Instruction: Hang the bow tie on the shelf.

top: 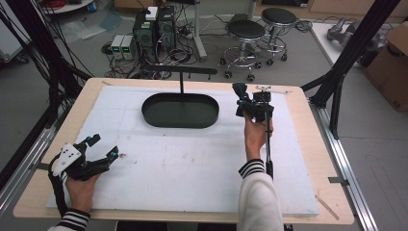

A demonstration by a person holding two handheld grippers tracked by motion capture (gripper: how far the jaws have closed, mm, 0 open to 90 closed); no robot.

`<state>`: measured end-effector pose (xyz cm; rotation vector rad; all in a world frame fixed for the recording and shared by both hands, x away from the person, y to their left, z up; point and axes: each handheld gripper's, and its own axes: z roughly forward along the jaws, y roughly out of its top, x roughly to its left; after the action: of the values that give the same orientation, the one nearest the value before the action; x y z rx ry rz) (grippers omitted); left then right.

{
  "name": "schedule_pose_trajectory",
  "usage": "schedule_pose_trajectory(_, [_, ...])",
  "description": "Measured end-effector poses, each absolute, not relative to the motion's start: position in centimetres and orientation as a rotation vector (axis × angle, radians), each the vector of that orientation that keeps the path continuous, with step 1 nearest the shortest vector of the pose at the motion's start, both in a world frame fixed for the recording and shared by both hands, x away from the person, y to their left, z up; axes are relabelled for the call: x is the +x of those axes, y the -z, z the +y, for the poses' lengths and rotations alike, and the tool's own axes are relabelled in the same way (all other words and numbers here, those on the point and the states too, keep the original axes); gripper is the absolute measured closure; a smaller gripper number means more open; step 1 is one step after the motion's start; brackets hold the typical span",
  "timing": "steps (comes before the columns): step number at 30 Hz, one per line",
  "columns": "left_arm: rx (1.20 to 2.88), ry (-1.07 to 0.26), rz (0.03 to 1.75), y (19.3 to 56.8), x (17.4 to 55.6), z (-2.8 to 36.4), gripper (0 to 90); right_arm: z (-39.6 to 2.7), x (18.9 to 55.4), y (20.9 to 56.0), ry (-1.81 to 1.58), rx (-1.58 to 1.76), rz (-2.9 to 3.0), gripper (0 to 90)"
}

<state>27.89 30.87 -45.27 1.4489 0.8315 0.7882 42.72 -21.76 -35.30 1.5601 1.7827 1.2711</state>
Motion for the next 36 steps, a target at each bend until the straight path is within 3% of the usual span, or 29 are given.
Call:
schedule_pose_trajectory(16, [1.450, -0.787, 0.832, 45.3, 27.9, 30.9, 15.8, -19.3, 43.0, 31.5, -1.355, 1.421, 1.713, 74.4])
schedule_pose_trajectory(36, [1.447, -0.784, 0.830, 45.3, 27.9, 30.9, 15.8, -16.4, 43.8, 30.6, -1.420, 1.279, 1.698, 74.4])
